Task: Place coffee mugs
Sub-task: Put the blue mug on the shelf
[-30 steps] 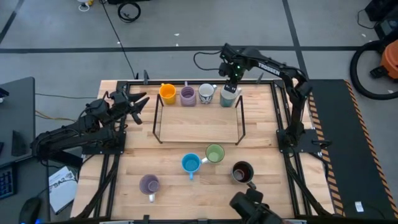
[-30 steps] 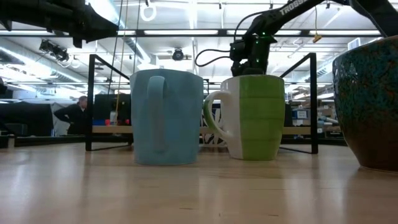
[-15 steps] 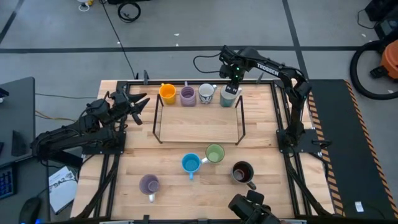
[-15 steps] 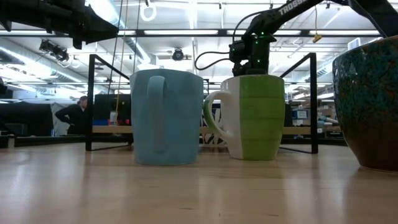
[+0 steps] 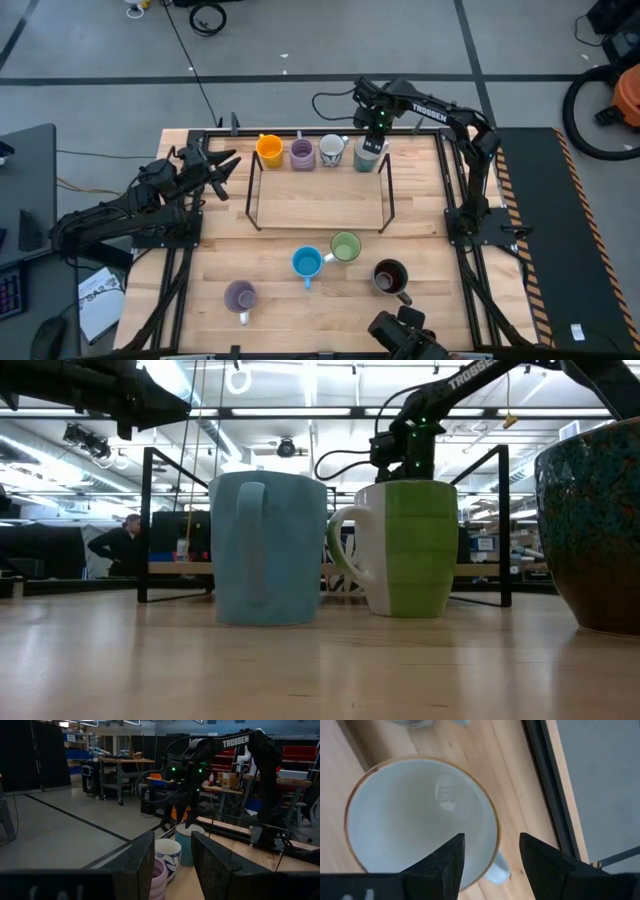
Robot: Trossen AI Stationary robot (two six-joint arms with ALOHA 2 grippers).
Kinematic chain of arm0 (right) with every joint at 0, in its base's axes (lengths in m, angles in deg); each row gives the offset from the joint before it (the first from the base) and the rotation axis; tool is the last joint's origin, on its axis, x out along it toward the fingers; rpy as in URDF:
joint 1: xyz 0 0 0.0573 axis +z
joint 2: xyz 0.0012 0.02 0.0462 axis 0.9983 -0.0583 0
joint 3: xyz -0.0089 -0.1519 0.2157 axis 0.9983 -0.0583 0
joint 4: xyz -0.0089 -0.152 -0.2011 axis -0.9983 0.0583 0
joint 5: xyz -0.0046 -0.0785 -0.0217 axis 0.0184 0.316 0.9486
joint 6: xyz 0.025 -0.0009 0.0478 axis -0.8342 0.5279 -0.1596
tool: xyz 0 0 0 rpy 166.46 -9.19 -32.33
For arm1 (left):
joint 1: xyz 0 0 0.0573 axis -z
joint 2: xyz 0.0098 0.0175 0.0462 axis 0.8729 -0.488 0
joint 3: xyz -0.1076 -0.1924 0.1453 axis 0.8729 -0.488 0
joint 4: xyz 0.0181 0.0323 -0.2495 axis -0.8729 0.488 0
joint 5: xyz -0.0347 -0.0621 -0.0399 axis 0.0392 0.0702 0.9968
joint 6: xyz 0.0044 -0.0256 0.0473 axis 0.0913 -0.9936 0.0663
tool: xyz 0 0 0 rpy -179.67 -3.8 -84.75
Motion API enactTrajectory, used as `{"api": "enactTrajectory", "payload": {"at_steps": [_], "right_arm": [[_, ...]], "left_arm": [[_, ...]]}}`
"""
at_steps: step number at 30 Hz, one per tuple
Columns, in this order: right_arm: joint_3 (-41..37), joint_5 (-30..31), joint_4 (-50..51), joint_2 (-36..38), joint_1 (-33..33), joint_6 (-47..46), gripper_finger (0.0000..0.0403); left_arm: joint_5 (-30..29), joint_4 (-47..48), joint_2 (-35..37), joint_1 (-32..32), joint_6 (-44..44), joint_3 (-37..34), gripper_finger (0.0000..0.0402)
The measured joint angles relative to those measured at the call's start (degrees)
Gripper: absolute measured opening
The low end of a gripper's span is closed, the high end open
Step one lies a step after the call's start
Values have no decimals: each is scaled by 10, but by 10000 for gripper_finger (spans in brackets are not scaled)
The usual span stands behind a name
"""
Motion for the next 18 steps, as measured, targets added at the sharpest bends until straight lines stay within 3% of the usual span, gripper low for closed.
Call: {"api": "enactTrajectory", "payload": {"at_steps": [18], "right_arm": [[-41, -15, -51, 0, 0, 22, 175]], "left_arm": [[0, 0, 0, 0, -15, 0, 135]]}}
